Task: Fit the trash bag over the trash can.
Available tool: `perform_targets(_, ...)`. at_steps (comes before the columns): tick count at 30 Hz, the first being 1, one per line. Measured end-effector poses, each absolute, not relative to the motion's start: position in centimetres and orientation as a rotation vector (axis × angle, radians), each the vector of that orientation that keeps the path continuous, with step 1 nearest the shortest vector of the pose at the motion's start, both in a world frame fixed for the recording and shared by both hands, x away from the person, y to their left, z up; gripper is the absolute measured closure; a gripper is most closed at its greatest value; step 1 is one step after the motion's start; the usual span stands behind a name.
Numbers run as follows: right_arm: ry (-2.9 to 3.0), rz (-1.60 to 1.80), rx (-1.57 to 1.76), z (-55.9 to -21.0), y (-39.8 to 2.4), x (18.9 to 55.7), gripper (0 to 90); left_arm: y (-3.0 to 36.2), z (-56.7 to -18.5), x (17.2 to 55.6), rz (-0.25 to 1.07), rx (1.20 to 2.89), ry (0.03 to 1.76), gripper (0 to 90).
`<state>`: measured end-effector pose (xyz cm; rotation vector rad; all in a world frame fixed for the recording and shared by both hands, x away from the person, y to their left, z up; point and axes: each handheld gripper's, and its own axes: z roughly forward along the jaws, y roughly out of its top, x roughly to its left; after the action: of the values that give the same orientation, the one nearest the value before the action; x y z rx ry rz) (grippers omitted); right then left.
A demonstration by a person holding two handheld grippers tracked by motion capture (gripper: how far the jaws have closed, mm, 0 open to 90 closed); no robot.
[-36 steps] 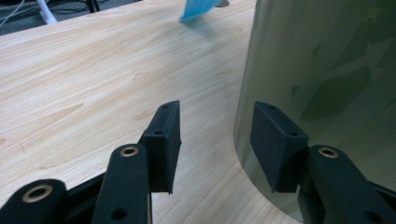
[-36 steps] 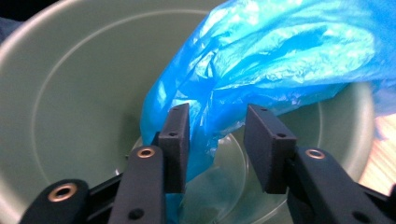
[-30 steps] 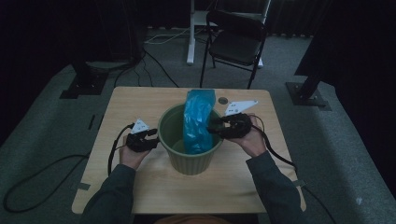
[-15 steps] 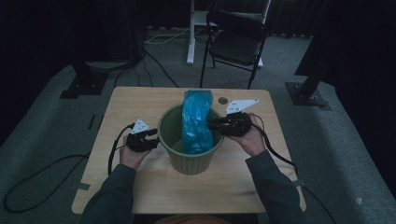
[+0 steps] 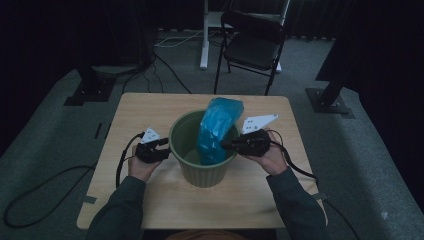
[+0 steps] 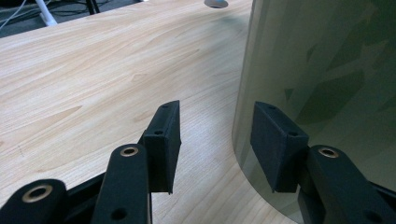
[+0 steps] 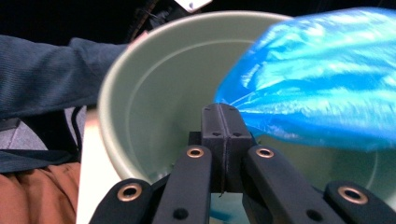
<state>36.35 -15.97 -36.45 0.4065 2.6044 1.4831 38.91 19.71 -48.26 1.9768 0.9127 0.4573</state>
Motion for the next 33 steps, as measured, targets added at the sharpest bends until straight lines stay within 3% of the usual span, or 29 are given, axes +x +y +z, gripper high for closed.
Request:
perform_targets(8,2.622,1.389,0.428,-36.9,-15.3,36.6,90.0,19.7,-48.2,38.9,0.457,1.978,0.912,52.8)
perform_targets(15,2.580,1.381,0.468,-37.0,-15.6,36.8,68.2,19.7,-48.2,38.9,0.457,1.975,0.913,52.7)
perform_targets(22,2.512,1.453,0.488,-36.2,-17.0,36.8,56.6,19.7,-48.2,38.9,0.457,1.979,0.911,52.7)
perform_targets(33,2.284,1.482,0.690,-35.3,-18.6,38.8,55.5,19.7,-48.3,38.9,0.456,1.980,0.911,52.7)
